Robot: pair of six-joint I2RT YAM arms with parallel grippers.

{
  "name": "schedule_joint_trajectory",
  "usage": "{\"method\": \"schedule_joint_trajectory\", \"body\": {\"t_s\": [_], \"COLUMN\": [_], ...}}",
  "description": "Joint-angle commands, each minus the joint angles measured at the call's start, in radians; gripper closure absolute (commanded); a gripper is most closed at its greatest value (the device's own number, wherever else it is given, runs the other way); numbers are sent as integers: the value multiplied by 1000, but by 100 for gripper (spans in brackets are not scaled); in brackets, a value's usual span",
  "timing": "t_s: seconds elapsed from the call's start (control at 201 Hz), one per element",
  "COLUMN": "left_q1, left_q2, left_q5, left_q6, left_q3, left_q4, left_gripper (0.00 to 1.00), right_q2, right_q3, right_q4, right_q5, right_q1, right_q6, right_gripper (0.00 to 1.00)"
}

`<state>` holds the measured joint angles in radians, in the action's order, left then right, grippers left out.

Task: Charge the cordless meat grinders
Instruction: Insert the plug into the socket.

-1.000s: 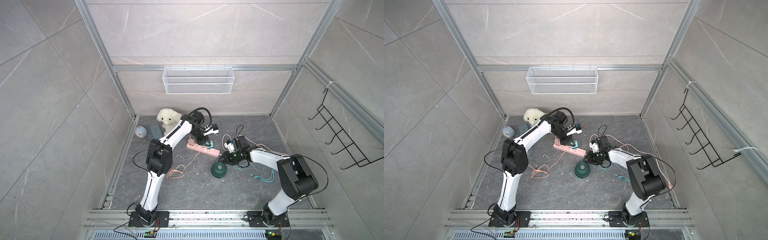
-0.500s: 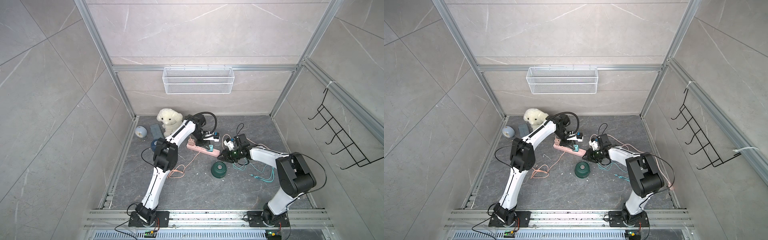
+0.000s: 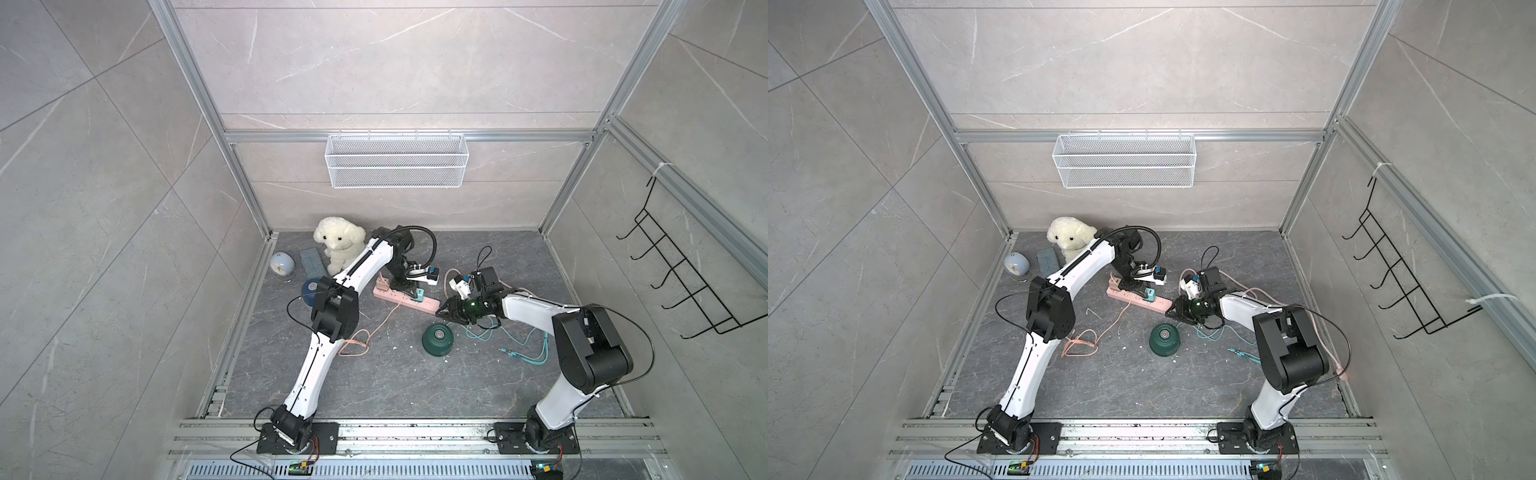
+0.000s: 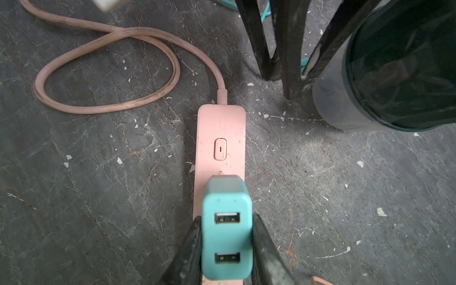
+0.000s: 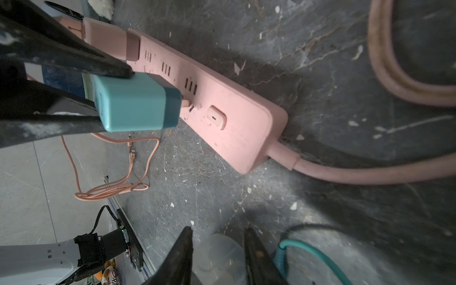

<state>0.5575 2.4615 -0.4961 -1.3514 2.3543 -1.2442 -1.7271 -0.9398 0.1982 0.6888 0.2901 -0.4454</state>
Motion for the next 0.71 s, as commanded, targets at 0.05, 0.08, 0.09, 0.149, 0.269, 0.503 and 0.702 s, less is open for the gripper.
{"method": "schedule_joint_trajectory", "body": {"t_s": [0.05, 0.08, 0.09, 0.149, 0.269, 0.503, 0.702], "left_q1": [14, 15, 15, 15, 16, 22, 22], "left_q2": [45, 48, 49, 51, 57, 65, 43], "left_q5": [19, 21, 22, 22, 24, 35, 53], "left_q6": [-11, -8, -8, -6, 3, -12, -30], "left_q3": [34, 40, 41, 50, 79, 62, 36], "left_q4": [19, 26, 28, 39, 52, 32, -26], "left_gripper": [100, 100, 100, 100, 100, 100, 100], "right_q2": [-19, -20, -21, -23, -26, -25, -31], "right_q3": [11, 12, 12, 10, 11, 10, 12], "right_q4": [-12, -11, -11, -12, -18, -13, -10], "right_q5": [30, 34, 35, 39, 46, 54, 52], "right_q1": [-2, -2, -2, -2, -2, -3, -5], "right_q6": [8, 8, 8, 9, 9, 16, 17], "right_gripper": [64, 64, 64, 64, 64, 64, 64]}}
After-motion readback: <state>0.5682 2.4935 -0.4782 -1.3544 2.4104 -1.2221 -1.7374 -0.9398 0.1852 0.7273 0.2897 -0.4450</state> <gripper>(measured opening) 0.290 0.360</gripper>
